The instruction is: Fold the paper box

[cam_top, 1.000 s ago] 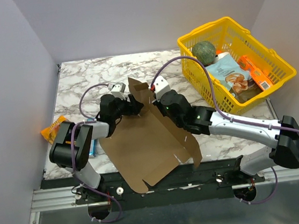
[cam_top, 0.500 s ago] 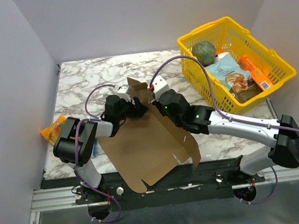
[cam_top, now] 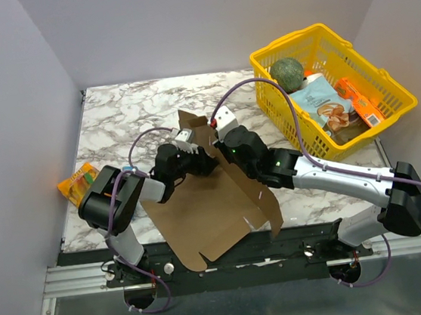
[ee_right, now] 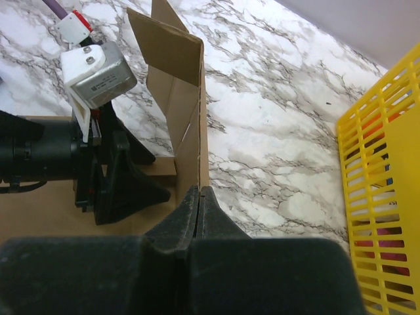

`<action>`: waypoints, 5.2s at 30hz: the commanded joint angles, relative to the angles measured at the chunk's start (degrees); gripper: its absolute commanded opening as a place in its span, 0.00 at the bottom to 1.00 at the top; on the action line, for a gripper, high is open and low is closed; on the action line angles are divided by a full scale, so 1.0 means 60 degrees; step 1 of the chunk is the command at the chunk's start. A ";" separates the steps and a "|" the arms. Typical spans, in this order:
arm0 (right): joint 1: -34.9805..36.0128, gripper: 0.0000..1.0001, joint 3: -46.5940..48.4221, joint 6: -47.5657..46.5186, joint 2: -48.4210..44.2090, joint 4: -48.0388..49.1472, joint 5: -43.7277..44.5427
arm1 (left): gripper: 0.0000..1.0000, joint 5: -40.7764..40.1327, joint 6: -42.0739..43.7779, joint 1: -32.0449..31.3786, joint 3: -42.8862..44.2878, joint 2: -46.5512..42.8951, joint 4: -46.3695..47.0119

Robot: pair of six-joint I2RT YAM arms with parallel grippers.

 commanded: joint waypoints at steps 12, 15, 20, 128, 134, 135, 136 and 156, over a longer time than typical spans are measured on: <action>0.0029 0.01 -0.0234 0.0412 0.0465 -0.1224 -0.0427 | 0.74 -0.0093 -0.0423 -0.0559 -0.0391 0.0891 0.0727; 0.0014 0.01 -0.0234 0.0427 0.0451 -0.1224 -0.0412 | 0.74 -0.0342 -0.0452 -0.0691 -0.0362 0.0950 0.0332; 0.0014 0.01 -0.0249 0.0470 0.0421 -0.1224 -0.0397 | 0.73 -0.0987 -0.0657 -0.0910 -0.0552 0.0980 -0.0167; 0.0395 0.09 -0.0688 -0.0950 0.0758 -0.0668 0.0452 | 0.42 -0.0211 -0.1170 -0.0061 0.3169 -0.2785 -0.5719; 0.0380 0.36 -0.0498 -0.0468 0.0408 -0.1003 0.0234 | 0.38 -0.0197 -0.1024 -0.0061 0.2861 -0.2887 -0.5544; 0.0380 0.41 -0.0425 -0.0307 0.0305 -0.1077 0.0160 | 0.38 -0.0139 -0.0951 -0.0061 0.2832 -0.2888 -0.5500; 0.0380 0.50 -0.0410 -0.0248 0.0188 -0.1121 0.0043 | 0.38 -0.0138 -0.0907 -0.0061 0.2744 -0.2888 -0.5441; -0.1582 1.00 -0.0087 0.1232 -0.1219 -0.3363 -0.5040 | 0.37 -0.0372 -0.0218 -0.0047 0.1645 -0.3942 -0.5104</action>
